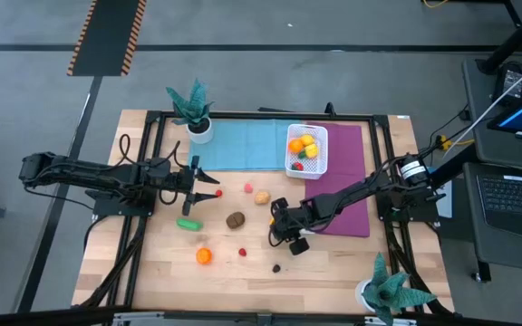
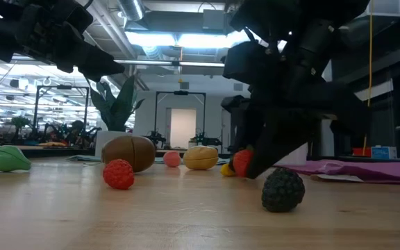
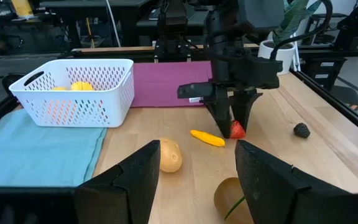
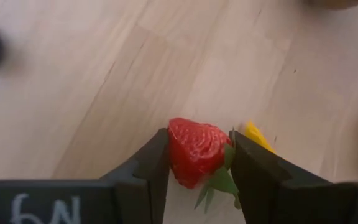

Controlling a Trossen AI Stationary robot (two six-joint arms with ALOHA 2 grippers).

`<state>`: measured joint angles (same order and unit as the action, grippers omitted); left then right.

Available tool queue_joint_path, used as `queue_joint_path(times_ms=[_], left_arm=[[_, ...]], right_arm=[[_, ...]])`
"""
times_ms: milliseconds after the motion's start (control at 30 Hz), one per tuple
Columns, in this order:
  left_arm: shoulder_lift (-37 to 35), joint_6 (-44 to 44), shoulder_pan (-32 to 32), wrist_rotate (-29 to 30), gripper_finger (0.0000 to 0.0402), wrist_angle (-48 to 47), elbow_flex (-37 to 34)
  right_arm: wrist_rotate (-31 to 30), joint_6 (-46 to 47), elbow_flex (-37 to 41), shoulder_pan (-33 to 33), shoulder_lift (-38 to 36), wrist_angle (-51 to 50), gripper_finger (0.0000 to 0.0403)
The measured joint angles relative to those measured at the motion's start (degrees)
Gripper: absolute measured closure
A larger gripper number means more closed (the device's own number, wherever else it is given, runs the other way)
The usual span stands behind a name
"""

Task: Pick and placing Produce into tupperware
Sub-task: Put the red strawberry into the white container

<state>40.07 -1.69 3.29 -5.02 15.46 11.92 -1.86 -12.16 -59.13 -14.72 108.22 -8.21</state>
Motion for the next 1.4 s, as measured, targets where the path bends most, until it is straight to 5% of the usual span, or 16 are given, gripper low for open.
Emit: queue_joint_path(times_ms=[267, 733, 1067, 1400], left_arm=[[0.0, 0.09, 0.0, -0.04, 0.0201, 0.01, 0.0], [0.0, -0.19, -0.02, -0.09, 0.0201, 0.38, -0.02], [0.02, -1.9, 0.0, -0.73, 0.0201, 2.54, -0.04], [3.63, -3.02, 0.04, -6.51, 0.0202, 6.56, -0.13]], right_arm=[[0.49, 6.03, -0.02, 1.09, -1.99, -0.14, 0.0253], [-1.28, 5.98, 5.8, 9.59, -22.29, -3.4, 0.0261], [-0.83, 5.66, 25.31, 14.29, -31.42, 25.7, 0.0261], [3.62, 7.73, 35.78, 14.91, -32.15, 50.28, 0.0261]])
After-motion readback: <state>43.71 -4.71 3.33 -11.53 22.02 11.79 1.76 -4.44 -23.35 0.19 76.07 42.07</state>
